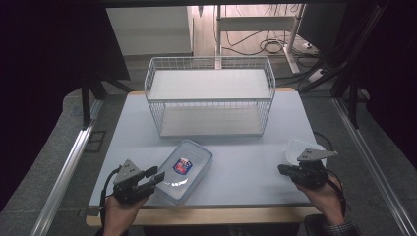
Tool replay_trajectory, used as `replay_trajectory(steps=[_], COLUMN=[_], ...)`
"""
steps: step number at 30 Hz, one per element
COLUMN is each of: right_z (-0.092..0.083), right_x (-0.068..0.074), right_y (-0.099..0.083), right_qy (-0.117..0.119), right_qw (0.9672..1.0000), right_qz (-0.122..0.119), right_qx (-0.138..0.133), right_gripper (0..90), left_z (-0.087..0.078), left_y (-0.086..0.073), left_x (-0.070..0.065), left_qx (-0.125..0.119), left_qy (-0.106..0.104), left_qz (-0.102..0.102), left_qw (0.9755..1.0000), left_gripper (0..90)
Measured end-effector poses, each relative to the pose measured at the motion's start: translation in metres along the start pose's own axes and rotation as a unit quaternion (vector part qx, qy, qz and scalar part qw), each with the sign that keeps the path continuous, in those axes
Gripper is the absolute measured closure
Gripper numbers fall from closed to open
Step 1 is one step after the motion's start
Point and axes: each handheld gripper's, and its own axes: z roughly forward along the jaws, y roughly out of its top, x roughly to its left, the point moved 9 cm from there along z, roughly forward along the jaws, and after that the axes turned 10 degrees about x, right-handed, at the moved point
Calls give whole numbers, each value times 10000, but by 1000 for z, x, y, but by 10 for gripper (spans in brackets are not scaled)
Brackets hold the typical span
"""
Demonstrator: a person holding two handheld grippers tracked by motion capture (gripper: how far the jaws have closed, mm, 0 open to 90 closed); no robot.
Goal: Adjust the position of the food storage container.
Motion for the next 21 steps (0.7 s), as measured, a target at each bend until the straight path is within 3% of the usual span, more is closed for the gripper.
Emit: replay_trajectory(steps=[3, 10, 15, 21], right_z=[7, 19, 29, 40], right_x=[5, 19, 27, 36], right_y=[4, 12, 18, 28], right_qy=[-19, 106, 161, 277], right_qw=[10000, 9997, 9994, 9989], right_qz=[-73, -209, -285, -381], right_qx=[19, 45, 113, 62], right_gripper=[867, 867, 847, 873], left_z=[-3, -4, 1, 9], left_y=[-13, -42, -56, -60], left_x=[0, 0, 2, 5], left_qx=[161, 450, 695, 856], left_qy=[168, 21, 52, 78], left_qz=[49, -269, -360, -396], left_qw=[9997, 9986, 9969, 9955], left_gripper=[753, 855, 877, 884])
